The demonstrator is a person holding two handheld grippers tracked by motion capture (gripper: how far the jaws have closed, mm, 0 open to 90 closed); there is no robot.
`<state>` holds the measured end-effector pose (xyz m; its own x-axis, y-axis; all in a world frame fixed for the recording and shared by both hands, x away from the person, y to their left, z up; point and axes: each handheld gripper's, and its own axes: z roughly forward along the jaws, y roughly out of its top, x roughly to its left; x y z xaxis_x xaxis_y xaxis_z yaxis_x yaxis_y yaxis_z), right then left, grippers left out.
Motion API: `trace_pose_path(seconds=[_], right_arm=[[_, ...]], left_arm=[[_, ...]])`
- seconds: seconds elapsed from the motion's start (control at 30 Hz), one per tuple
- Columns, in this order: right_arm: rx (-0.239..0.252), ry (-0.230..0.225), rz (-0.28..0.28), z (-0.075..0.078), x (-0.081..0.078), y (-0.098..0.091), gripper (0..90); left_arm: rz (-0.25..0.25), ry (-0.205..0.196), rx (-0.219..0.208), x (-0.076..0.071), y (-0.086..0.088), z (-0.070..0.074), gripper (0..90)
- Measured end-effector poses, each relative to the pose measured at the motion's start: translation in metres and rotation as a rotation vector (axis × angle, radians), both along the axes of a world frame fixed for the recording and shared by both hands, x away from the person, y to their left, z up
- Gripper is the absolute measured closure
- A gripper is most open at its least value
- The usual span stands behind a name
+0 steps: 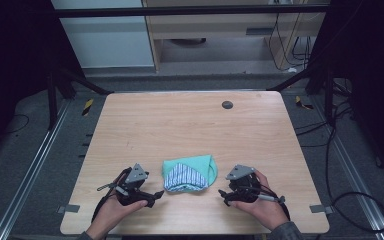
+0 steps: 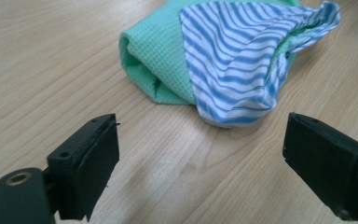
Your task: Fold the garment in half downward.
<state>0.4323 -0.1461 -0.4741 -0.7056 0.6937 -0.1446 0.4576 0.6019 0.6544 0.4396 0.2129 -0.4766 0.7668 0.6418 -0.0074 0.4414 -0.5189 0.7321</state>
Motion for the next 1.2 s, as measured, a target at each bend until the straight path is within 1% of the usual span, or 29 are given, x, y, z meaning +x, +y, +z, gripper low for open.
trace_pose_path(seconds=[0.03, 0.07, 0.1, 0.13, 0.2, 0.23, 0.3, 0.33, 0.43, 0.47, 0.53, 0.6, 0.67, 0.7, 0.73, 0.8, 0.83, 0.9, 0.97, 1.0, 1.07, 1.1, 1.13, 1.2], right_arm=[[0.009, 0.013, -0.022, -0.001, 0.002, -0.003, 14.9], [0.013, 0.013, -0.033, -0.001, 0.003, -0.007, 13.3], [0.019, 0.014, -0.049, -0.002, 0.005, -0.01, 11.5], [0.018, 0.024, -0.076, -0.003, 0.007, -0.014, 9.2], [0.034, 0.036, -0.109, -0.004, 0.01, -0.019, 8.4], [0.044, 0.035, -0.123, -0.006, 0.012, -0.023, 8.1], [0.055, 0.053, -0.16, -0.009, 0.016, -0.03, 7.5], [0.055, 0.055, -0.17, -0.011, 0.017, -0.033, 7.4], [0.047, 0.061, -0.198, -0.014, 0.021, -0.039, 7.0], [0.053, 0.055, -0.206, -0.015, 0.022, -0.041, 7.0], [0.083, 0.059, -0.234, -0.014, 0.026, -0.046, 7.0], [0.099, 0.045, -0.253, -0.015, 0.03, -0.05, 7.2], [0.101, 0.048, -0.271, -0.015, 0.034, -0.054, 7.2], [0.101, 0.049, -0.283, -0.016, 0.037, -0.055, 7.2], [0.096, 0.042, -0.293, -0.017, 0.04, -0.057, 7.1], [0.115, 0.033, -0.322, -0.019, 0.046, -0.06, 6.7], [0.118, 0.025, -0.335, -0.02, 0.048, -0.062, 6.6], [0.132, 0.017, -0.389, -0.023, 0.056, -0.066, 6.7], [0.167, 0.026, -0.43, -0.027, 0.063, -0.068, 6.8], [0.166, 0.024, -0.435, -0.028, 0.065, -0.068, 6.8], [0.145, -0.011, -0.455, -0.03, 0.069, -0.068, 7.3], [0.151, -0.015, -0.466, -0.031, 0.071, -0.067, 7.3], [0.161, -0.011, -0.474, -0.032, 0.072, -0.066, 7.3], [0.154, -0.011, -0.486, -0.034, 0.075, -0.065, 7.3]], left_arm=[[0.001, -0.003, 0.007, 0.001, 0.001, 0.0, 9.8], [0.004, -0.005, 0.012, 0.001, 0.002, 0.0, 9.6], [0.006, -0.002, 0.012, 0.002, 0.004, 0.0, 9.1], [0.009, -0.002, 0.01, 0.003, 0.005, 0.0, 8.9], [0.01, 0.003, 0.02, 0.004, 0.008, 0.0, 8.2], [0.014, 0.007, 0.038, 0.004, 0.009, 0.0, 7.7], [0.021, 0.014, 0.068, 0.005, 0.012, 0.0, 7.5], [0.023, 0.015, 0.07, 0.006, 0.013, 0.0, 6.8], [0.052, 0.017, 0.071, 0.011, 0.02, -0.001, 6.7], [0.062, 0.02, 0.074, 0.015, 0.023, -0.002, 6.6], [0.085, 0.013, 0.09, 0.02, 0.028, -0.003, 6.5], [0.112, 0.012, 0.105, 0.027, 0.033, -0.005, 6.5], [0.125, 0.018, 0.107, 0.032, 0.038, -0.006, 6.4], [0.147, 0.014, 0.104, 0.036, 0.04, -0.007, 6.4], [0.157, 0.011, 0.104, 0.039, 0.042, -0.008, 6.5], [0.177, 0.002, 0.097, 0.045, 0.045, -0.009, 6.5], [0.197, -0.003, 0.099, 0.048, 0.047, -0.01, 6.4], [0.223, -0.012, 0.094, 0.054, 0.05, -0.013, 6.5], [0.244, -0.003, 0.09, 0.058, 0.053, -0.017, 6.5], [0.255, 0.001, 0.091, 0.061, 0.055, -0.02, 6.5], [0.283, -0.006, 0.092, 0.065, 0.058, -0.025, 6.6], [0.296, -0.009, 0.084, 0.067, 0.06, -0.026, 6.6], [0.31, -0.007, 0.063, 0.068, 0.062, -0.028, 5.9], [0.326, 0.0, 0.042, 0.07, 0.065, -0.03, 5.9]])
